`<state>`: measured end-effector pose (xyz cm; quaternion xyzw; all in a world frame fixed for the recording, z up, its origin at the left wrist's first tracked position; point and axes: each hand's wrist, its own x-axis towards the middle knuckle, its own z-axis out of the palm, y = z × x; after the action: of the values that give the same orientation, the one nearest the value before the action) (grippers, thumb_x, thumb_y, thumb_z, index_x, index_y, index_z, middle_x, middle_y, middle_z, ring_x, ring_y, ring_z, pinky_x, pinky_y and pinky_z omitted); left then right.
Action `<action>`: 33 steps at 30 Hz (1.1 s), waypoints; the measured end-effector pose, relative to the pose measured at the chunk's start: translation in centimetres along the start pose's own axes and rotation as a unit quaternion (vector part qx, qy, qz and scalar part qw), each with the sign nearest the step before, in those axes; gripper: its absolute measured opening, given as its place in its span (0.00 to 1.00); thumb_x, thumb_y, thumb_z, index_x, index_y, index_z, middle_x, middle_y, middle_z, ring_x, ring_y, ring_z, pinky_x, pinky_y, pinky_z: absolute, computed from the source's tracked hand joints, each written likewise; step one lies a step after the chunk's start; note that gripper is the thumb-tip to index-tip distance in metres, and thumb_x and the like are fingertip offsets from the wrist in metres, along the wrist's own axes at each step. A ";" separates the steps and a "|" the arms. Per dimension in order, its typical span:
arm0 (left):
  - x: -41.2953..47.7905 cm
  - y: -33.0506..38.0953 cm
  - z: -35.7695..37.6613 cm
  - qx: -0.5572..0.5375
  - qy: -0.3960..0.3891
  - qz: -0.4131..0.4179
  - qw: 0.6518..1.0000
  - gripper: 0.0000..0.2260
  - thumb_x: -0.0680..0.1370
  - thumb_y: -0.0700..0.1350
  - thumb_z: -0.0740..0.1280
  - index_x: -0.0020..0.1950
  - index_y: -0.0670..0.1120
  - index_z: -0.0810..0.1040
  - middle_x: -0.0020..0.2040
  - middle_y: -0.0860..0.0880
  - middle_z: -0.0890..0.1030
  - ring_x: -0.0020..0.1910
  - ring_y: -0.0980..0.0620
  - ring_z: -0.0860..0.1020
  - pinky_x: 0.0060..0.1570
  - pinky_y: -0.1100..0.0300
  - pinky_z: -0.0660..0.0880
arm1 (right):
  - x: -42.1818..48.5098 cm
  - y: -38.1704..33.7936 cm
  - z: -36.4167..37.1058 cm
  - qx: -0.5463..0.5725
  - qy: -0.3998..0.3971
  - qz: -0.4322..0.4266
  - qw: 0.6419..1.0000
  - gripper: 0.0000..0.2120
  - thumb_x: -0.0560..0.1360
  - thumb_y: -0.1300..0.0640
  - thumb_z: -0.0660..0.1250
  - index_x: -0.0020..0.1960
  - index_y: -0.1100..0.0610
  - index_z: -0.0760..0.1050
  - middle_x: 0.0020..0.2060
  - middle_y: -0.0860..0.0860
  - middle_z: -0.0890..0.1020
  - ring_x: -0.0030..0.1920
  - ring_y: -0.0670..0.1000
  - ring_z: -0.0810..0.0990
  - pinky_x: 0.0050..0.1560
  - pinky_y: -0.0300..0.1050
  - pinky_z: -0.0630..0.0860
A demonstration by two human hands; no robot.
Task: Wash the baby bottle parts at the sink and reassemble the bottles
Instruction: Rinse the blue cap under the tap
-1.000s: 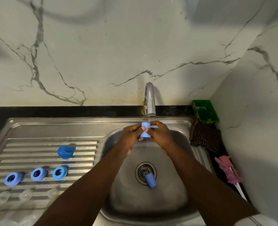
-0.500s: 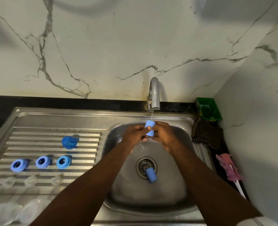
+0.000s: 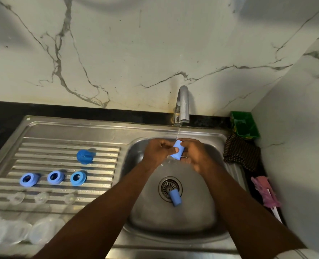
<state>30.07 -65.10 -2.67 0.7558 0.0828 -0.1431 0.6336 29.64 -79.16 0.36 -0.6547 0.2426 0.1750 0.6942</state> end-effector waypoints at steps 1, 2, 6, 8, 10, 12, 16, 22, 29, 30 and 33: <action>0.0 -0.1 0.0 0.013 0.010 0.016 1.000 0.11 0.71 0.44 0.79 0.50 0.41 0.84 0.46 0.44 0.86 0.42 0.49 0.84 0.45 0.59 0.81 | -0.2 0.1 0.2 0.009 -0.010 0.002 1.000 0.10 0.83 0.61 0.58 0.57 0.63 0.76 0.54 0.64 0.80 0.47 0.58 0.81 0.48 0.50 0.78; 0.0 0.0 0.1 0.016 0.016 0.036 0.999 0.11 0.70 0.43 0.80 0.48 0.41 0.84 0.45 0.44 0.86 0.44 0.47 0.85 0.48 0.56 0.81 | -0.2 0.4 0.3 0.009 -0.019 -0.006 1.000 0.10 0.83 0.60 0.59 0.58 0.63 0.76 0.55 0.64 0.81 0.48 0.57 0.82 0.48 0.48 0.79; 0.2 0.7 -0.1 -0.005 0.016 0.053 0.998 0.12 0.71 0.37 0.78 0.49 0.44 0.80 0.48 0.45 0.85 0.47 0.47 0.84 0.49 0.53 0.82 | 0.1 0.1 0.7 0.025 -0.007 -0.068 0.997 0.11 0.77 0.67 0.66 0.55 0.54 0.78 0.56 0.60 0.82 0.53 0.57 0.83 0.52 0.49 0.82; 0.5 1.3 -0.5 -0.062 -0.006 0.025 0.998 0.10 0.74 0.35 0.74 0.54 0.43 0.79 0.52 0.43 0.84 0.50 0.46 0.83 0.51 0.54 0.81 | 0.1 -0.4 0.7 0.055 -0.016 -0.083 0.995 0.14 0.76 0.70 0.66 0.58 0.57 0.77 0.56 0.59 0.81 0.52 0.56 0.83 0.50 0.48 0.83; 0.7 1.6 -1.0 -0.066 -0.040 0.015 0.997 0.13 0.78 0.37 0.70 0.62 0.41 0.78 0.56 0.41 0.83 0.53 0.44 0.83 0.54 0.52 0.81 | 0.1 -0.7 0.7 0.067 -0.043 -0.093 0.992 0.15 0.77 0.71 0.65 0.62 0.60 0.75 0.57 0.59 0.81 0.52 0.56 0.82 0.48 0.47 0.83; 0.9 1.5 -1.6 -0.040 -0.064 0.059 0.995 0.15 0.78 0.37 0.70 0.65 0.39 0.77 0.57 0.42 0.83 0.52 0.48 0.84 0.52 0.57 0.81 | 0.5 -0.7 0.7 0.062 -0.059 -0.102 0.991 0.18 0.77 0.71 0.64 0.66 0.61 0.73 0.59 0.60 0.80 0.56 0.58 0.81 0.52 0.50 0.82; 1.2 1.2 -2.2 0.053 0.000 0.142 0.988 0.16 0.72 0.34 0.76 0.59 0.41 0.81 0.53 0.47 0.84 0.49 0.53 0.83 0.51 0.68 0.78 | 0.4 -0.7 0.9 -0.071 -0.069 -0.088 0.991 0.24 0.70 0.67 0.67 0.66 0.61 0.75 0.59 0.60 0.81 0.59 0.60 0.80 0.62 0.56 0.78; 1.3 0.7 -2.5 0.059 -0.015 0.133 0.989 0.16 0.71 0.37 0.78 0.57 0.42 0.81 0.54 0.46 0.84 0.53 0.48 0.83 0.56 0.58 0.80 | 0.2 -0.3 0.3 0.010 -0.096 -0.059 0.994 0.13 0.79 0.63 0.66 0.64 0.61 0.77 0.57 0.60 0.83 0.58 0.56 0.82 0.63 0.51 0.78; 0.9 2.2 -1.6 -0.207 -0.048 -0.071 0.975 0.10 0.82 0.41 0.65 0.62 0.40 0.79 0.56 0.40 0.85 0.54 0.44 0.85 0.58 0.47 0.80 | 0.3 0.2 -0.1 -0.042 -0.059 -0.144 0.987 0.24 0.72 0.67 0.72 0.67 0.58 0.76 0.59 0.55 0.82 0.60 0.58 0.81 0.63 0.56 0.78; 0.8 2.2 -1.5 -0.208 -0.067 -0.074 0.973 0.11 0.82 0.43 0.66 0.62 0.40 0.79 0.55 0.41 0.85 0.53 0.44 0.85 0.57 0.48 0.81 | 0.4 0.4 -0.3 -0.031 -0.067 -0.150 0.986 0.27 0.71 0.68 0.73 0.69 0.58 0.74 0.61 0.55 0.82 0.61 0.57 0.81 0.63 0.56 0.78; 0.8 1.9 -1.5 -0.195 -0.057 -0.043 0.978 0.13 0.79 0.42 0.70 0.61 0.39 0.80 0.56 0.38 0.84 0.53 0.44 0.85 0.57 0.48 0.80 | 0.2 0.2 -0.4 -0.012 -0.101 -0.142 0.985 0.28 0.74 0.70 0.70 0.72 0.59 0.71 0.64 0.55 0.79 0.63 0.56 0.79 0.64 0.53 0.77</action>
<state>31.62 -63.99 -0.91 0.6042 0.1048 -0.1941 0.7657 29.67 -79.58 0.09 -0.6698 0.0737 0.1431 0.7249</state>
